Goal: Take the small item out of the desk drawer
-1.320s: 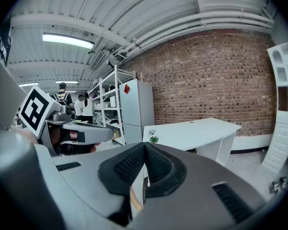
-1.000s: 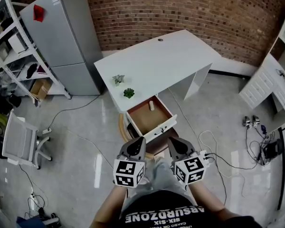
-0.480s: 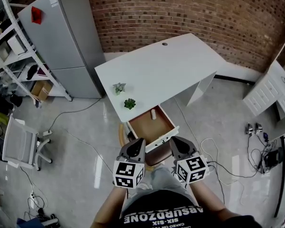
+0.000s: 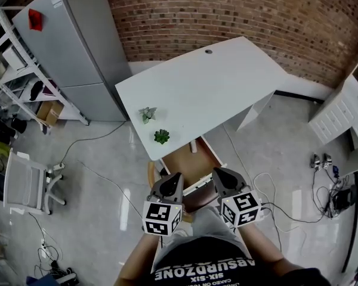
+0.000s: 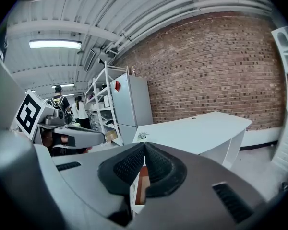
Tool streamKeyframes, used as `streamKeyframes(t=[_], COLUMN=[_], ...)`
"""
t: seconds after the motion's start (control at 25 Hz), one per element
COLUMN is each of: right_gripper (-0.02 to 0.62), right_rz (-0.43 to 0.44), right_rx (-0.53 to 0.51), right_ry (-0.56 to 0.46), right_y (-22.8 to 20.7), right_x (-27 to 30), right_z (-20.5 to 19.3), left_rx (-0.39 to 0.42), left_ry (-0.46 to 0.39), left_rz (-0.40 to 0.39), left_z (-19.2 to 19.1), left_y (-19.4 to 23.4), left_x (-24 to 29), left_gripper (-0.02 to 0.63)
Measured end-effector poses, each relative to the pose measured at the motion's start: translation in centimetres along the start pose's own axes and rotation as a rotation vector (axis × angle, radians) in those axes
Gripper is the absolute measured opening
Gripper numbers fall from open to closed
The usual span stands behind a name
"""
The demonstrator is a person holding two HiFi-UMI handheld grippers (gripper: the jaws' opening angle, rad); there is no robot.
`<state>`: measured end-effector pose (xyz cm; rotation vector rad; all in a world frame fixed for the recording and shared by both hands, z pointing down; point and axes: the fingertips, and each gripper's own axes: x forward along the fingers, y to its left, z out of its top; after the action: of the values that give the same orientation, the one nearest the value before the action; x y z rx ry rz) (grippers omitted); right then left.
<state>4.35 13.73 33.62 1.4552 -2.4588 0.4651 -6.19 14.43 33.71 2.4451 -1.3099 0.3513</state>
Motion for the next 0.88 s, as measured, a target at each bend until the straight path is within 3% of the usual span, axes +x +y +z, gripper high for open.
streamKeyframes(t=[0.24, 0.44, 0.88], right_gripper=[0.002, 0.084, 0.149], right_rz=[0.027, 0.036, 0.076], right_rx=[0.015, 0.036, 0.066], right_ry=[0.016, 0.043, 0.13], right_y=[-1.0, -2.1, -3.8], right_x=[2.5, 4.2, 7.8], right_z=[0.4, 0.2, -1.1], left_rx=[-0.009, -0.012, -0.035], left_ry=[0.023, 0.039, 0.075], left_rz=[0.001, 0.002, 0.017], left_z=[0.2, 0.2, -0.1], left_y=[1.3, 1.9, 3.3], left_x=[2.0, 3.4, 5.8], left_gripper=[-0.003, -0.003, -0.003])
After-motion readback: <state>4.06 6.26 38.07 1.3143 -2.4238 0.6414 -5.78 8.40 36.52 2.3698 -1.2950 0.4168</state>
